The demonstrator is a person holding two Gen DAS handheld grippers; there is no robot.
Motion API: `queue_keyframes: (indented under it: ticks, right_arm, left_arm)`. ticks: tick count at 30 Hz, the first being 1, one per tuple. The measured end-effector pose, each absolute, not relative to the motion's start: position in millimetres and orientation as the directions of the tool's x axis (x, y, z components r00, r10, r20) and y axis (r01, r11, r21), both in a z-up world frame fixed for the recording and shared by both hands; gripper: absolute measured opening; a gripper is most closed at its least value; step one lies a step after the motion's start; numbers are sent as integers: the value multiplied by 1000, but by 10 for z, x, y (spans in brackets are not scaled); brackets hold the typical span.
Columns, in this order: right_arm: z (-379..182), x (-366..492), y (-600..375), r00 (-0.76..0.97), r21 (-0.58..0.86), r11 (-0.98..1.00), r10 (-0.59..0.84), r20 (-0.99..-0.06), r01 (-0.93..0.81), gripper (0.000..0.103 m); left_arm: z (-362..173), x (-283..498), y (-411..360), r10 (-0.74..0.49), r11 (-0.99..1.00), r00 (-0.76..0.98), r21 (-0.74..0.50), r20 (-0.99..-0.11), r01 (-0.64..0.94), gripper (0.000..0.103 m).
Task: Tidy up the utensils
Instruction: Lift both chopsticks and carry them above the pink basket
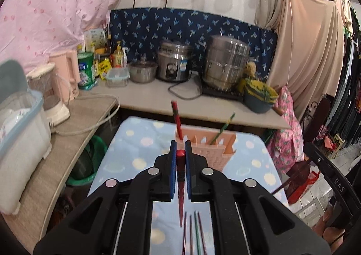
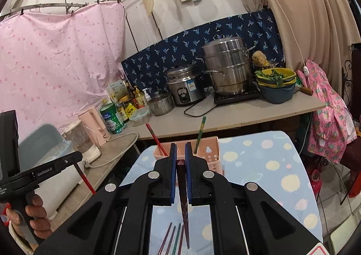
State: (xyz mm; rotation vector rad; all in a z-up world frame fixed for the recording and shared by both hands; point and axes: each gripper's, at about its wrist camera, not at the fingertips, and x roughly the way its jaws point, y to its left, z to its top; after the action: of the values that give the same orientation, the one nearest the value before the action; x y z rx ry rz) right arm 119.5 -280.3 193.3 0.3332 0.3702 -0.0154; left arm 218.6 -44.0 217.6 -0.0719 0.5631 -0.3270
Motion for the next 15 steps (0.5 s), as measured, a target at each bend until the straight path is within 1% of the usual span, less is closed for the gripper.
queue_keyframes:
  ticks: [8,12,15]
  right_arm:
    - [2438,2012,-3017,967,348,936,42,-253,51,7]
    - [2608,2354,-3114,976,362,931,32,-214,49,7]
    - [2665,2581,-3154,981,360,931,19,-195,53,7]
  left_arm:
    - [2769,2882,-755,-314,948,870,-170,-380,268,7]
    - [2892,3140,-925,-298,953,893,-155,-338,259,7]
    - [2877,3328,-1030,-294,954,898,-151,-327,258,7]
